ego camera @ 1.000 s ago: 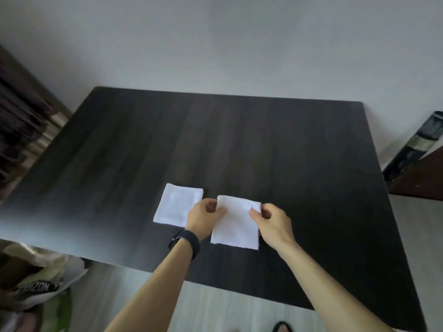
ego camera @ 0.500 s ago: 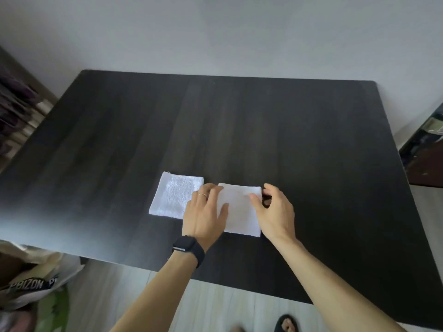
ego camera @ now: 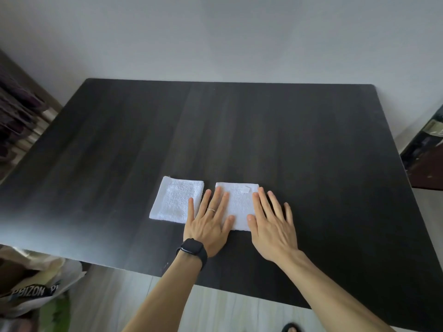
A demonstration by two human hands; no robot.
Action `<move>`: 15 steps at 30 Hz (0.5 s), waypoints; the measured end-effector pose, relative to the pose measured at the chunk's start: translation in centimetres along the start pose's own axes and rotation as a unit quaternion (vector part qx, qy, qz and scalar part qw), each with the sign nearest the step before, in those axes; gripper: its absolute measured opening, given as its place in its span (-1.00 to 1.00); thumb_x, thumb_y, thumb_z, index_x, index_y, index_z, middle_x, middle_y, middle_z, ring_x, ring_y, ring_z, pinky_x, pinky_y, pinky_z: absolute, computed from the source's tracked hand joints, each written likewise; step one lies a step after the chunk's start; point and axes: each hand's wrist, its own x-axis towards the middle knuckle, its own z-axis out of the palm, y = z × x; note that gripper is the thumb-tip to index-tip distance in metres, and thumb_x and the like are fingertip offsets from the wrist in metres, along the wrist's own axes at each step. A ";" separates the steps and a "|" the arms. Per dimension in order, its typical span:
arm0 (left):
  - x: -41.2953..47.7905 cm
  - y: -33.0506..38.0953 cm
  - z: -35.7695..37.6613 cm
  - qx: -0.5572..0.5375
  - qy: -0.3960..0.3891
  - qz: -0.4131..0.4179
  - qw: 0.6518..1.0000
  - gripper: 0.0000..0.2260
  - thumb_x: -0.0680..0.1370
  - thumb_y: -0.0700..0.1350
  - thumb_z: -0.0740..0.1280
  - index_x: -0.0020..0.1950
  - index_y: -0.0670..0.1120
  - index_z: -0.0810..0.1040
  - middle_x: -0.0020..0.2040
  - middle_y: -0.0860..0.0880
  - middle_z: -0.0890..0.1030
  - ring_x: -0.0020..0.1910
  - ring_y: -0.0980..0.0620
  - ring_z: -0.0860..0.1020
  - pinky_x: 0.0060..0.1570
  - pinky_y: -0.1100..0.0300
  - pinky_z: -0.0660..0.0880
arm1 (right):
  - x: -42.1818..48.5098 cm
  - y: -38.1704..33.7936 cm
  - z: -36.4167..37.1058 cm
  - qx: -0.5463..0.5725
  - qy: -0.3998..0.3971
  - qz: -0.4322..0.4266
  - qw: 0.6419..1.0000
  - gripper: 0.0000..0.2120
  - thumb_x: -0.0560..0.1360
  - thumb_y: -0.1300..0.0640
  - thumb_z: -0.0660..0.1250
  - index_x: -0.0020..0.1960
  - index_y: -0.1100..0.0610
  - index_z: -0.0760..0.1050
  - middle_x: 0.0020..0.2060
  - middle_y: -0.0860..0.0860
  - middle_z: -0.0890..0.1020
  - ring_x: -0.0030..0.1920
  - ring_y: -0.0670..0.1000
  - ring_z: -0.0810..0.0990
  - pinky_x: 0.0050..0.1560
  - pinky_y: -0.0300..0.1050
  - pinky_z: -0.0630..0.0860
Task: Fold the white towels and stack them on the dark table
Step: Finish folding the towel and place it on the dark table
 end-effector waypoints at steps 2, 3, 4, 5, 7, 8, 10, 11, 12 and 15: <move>0.3 0.0 -0.1 -0.002 -0.004 0.001 1.000 -0.44 0.64 0.23 -0.17 0.55 0.14 -0.37 0.54 0.16 -0.38 0.55 0.06 -0.32 0.46 -0.10 -0.39 | 0.1 0.0 0.0 -0.002 -0.002 0.005 1.000 -0.40 0.62 -0.11 -0.09 0.56 0.16 0.18 0.55 0.08 0.23 0.54 0.13 0.22 0.39 0.28 0.31; 0.4 0.0 -0.1 -0.004 -0.008 0.001 1.000 -0.44 0.64 0.23 -0.17 0.55 0.14 -0.37 0.54 0.17 -0.39 0.55 0.06 -0.31 0.47 -0.11 -0.38 | 0.1 0.0 0.0 -0.002 -0.005 0.007 1.000 -0.40 0.62 -0.11 -0.09 0.56 0.16 0.19 0.55 0.08 0.24 0.54 0.12 0.22 0.40 0.28 0.30; 0.5 0.0 -0.2 -0.009 -0.013 0.001 1.000 -0.44 0.64 0.24 -0.17 0.54 0.15 -0.38 0.54 0.17 -0.39 0.56 0.06 -0.30 0.48 -0.11 -0.36 | 0.0 0.0 0.0 -0.001 -0.007 0.008 1.000 -0.40 0.62 -0.12 -0.09 0.57 0.15 0.18 0.54 0.09 0.25 0.54 0.12 0.21 0.41 0.28 0.28; 0.5 0.0 -0.2 -0.016 -0.020 0.001 1.000 -0.44 0.64 0.24 -0.17 0.54 0.15 -0.39 0.53 0.18 -0.40 0.56 0.07 -0.29 0.48 -0.11 -0.35 | -0.1 -0.1 0.0 0.001 -0.008 0.009 1.000 -0.40 0.63 -0.13 -0.10 0.57 0.15 0.17 0.54 0.09 0.25 0.55 0.12 0.20 0.42 0.28 0.27; 0.5 -0.1 -0.3 -0.024 -0.029 0.003 0.999 -0.44 0.64 0.24 -0.17 0.53 0.17 -0.40 0.53 0.19 -0.40 0.56 0.08 -0.28 0.49 -0.12 -0.32 | -0.2 -0.2 -0.1 0.008 -0.017 0.013 1.000 -0.39 0.63 -0.14 -0.12 0.57 0.15 0.15 0.55 0.09 0.25 0.55 0.12 0.19 0.43 0.28 0.24; 0.5 -0.3 -0.3 -0.027 -0.031 0.005 0.999 -0.44 0.64 0.25 -0.16 0.53 0.18 -0.40 0.53 0.20 -0.40 0.56 0.08 -0.27 0.50 -0.13 -0.31 | -0.2 -0.3 -0.2 0.011 -0.020 0.014 1.000 -0.39 0.63 -0.14 -0.13 0.57 0.15 0.15 0.55 0.10 0.24 0.55 0.12 0.19 0.43 0.28 0.24; 0.7 -0.5 -0.3 -0.033 -0.033 0.010 0.999 -0.44 0.64 0.25 -0.15 0.53 0.19 -0.39 0.53 0.21 -0.40 0.56 0.08 -0.27 0.51 -0.13 -0.28 | -0.2 -0.4 -0.2 0.014 -0.022 0.014 1.000 -0.39 0.63 -0.14 -0.15 0.57 0.15 0.15 0.55 0.10 0.24 0.55 0.13 0.19 0.43 0.29 0.23; 0.7 -0.5 -0.4 -0.037 -0.034 0.012 0.999 -0.44 0.64 0.25 -0.15 0.53 0.19 -0.38 0.53 0.21 -0.39 0.56 0.08 -0.26 0.51 -0.13 -0.27 | -0.1 -0.4 -0.3 0.016 -0.029 0.016 0.999 -0.38 0.64 -0.15 -0.19 0.57 0.14 0.15 0.55 0.10 0.23 0.55 0.13 0.18 0.43 0.29 0.22; 0.7 -0.6 -0.4 -0.040 -0.034 0.014 0.999 -0.44 0.64 0.25 -0.14 0.54 0.19 -0.37 0.53 0.21 -0.38 0.57 0.07 -0.25 0.52 -0.13 -0.26 | -0.1 -0.4 -0.4 0.017 -0.036 0.017 0.999 -0.37 0.64 -0.16 -0.23 0.58 0.14 0.15 0.55 0.10 0.23 0.55 0.13 0.18 0.43 0.28 0.21; 0.7 -0.4 -1.0 -0.036 -0.033 0.017 0.999 -0.44 0.65 0.22 -0.10 0.58 0.15 -0.26 0.57 0.16 -0.31 0.58 0.04 -0.20 0.52 -0.10 -0.23 | -0.1 -0.2 -1.3 0.036 -0.055 0.007 0.998 -0.33 0.60 -0.21 -0.24 0.60 0.10 0.09 0.58 0.09 0.16 0.57 0.12 0.11 0.47 0.25 0.15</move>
